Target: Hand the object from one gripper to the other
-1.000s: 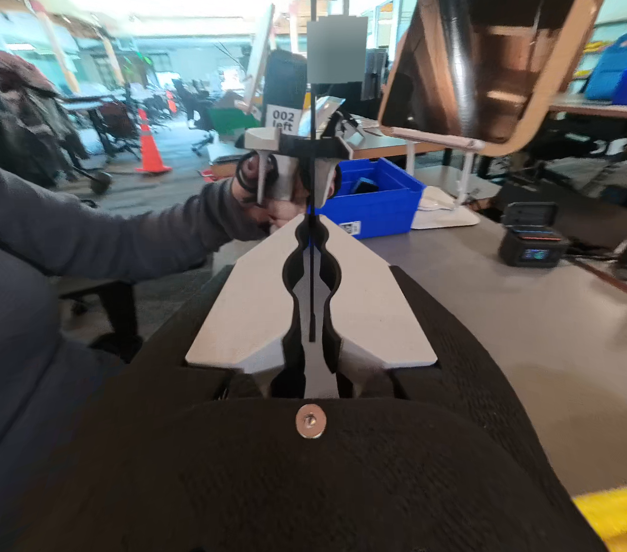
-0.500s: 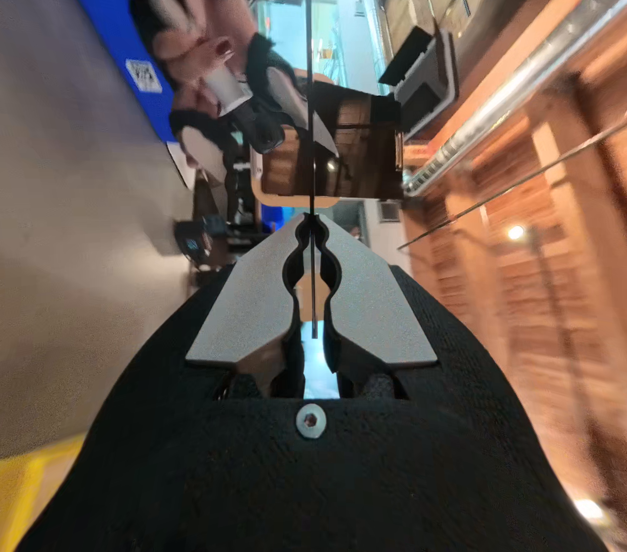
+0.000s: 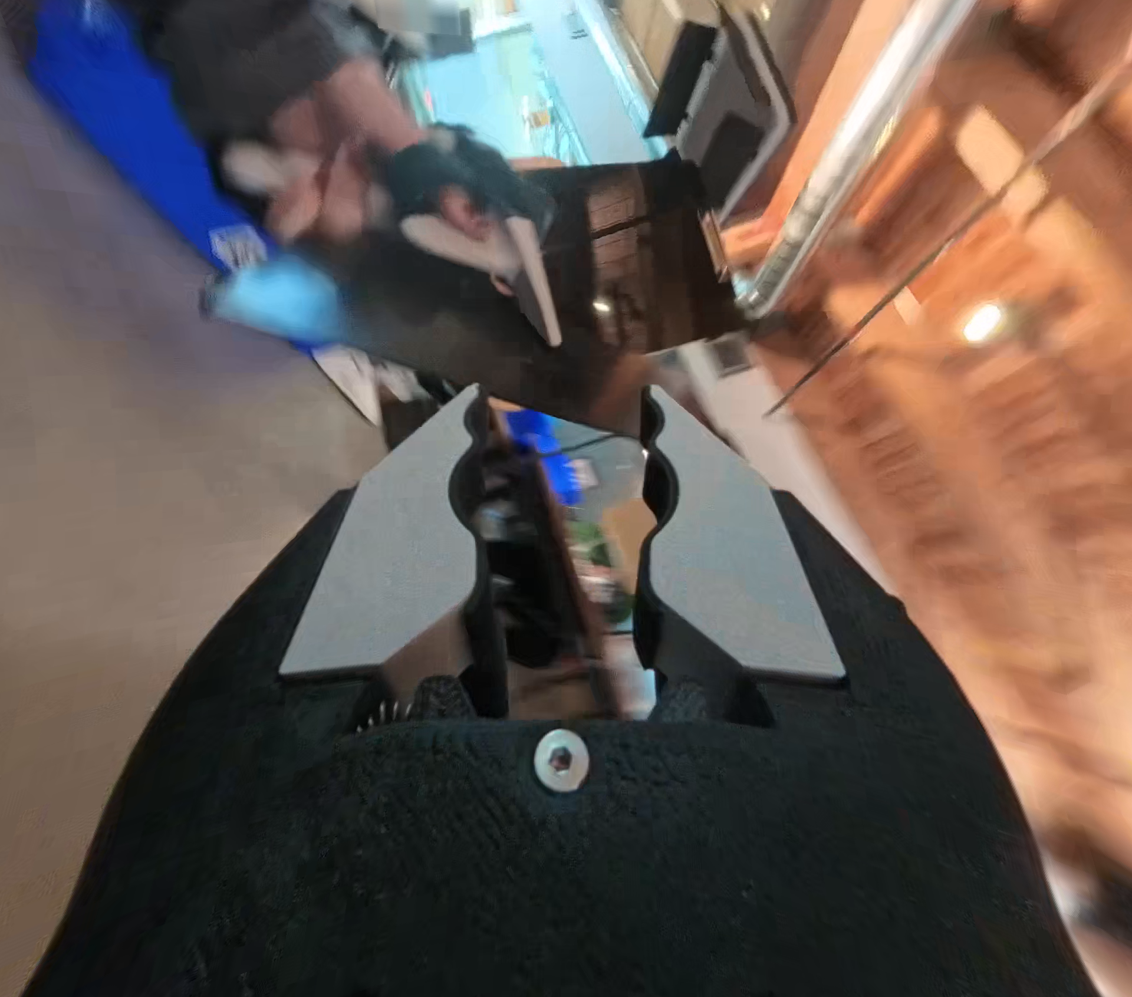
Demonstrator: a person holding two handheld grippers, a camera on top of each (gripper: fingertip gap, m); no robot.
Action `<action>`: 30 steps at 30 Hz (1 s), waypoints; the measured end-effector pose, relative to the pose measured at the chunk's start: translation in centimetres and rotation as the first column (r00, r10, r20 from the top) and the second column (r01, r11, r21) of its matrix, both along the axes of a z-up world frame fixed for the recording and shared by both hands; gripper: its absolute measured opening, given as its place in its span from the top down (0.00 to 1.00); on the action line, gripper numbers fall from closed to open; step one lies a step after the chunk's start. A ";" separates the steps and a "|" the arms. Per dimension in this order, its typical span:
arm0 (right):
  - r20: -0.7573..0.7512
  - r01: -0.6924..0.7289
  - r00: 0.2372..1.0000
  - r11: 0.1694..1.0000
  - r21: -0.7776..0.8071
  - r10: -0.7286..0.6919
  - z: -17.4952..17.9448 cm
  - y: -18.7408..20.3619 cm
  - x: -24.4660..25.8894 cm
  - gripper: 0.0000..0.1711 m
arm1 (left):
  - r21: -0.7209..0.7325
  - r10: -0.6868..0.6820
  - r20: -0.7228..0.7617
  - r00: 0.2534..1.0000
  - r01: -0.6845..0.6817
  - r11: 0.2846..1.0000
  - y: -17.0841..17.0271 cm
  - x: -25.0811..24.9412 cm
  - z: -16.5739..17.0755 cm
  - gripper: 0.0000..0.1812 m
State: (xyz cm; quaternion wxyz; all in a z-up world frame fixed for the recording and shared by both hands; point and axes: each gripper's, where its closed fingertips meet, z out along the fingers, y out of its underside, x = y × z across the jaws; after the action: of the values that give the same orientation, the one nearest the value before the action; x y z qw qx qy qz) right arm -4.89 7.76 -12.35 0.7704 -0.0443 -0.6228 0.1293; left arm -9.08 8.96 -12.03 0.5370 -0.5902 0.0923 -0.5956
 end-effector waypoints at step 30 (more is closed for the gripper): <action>0.207 0.006 0.920 0.517 -0.856 0.332 0.4 4.4 -0.2 1.00 | 0.128 0.225 -0.188 0.956 -0.203 0.971 1.0 0.5 1.3 0.66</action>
State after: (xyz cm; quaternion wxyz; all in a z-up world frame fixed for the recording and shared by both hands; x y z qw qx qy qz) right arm -5.05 12.20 -11.96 0.5143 -0.3724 -0.6083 0.4762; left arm -8.57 9.94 -10.75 0.6171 -0.6243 0.1135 -0.4654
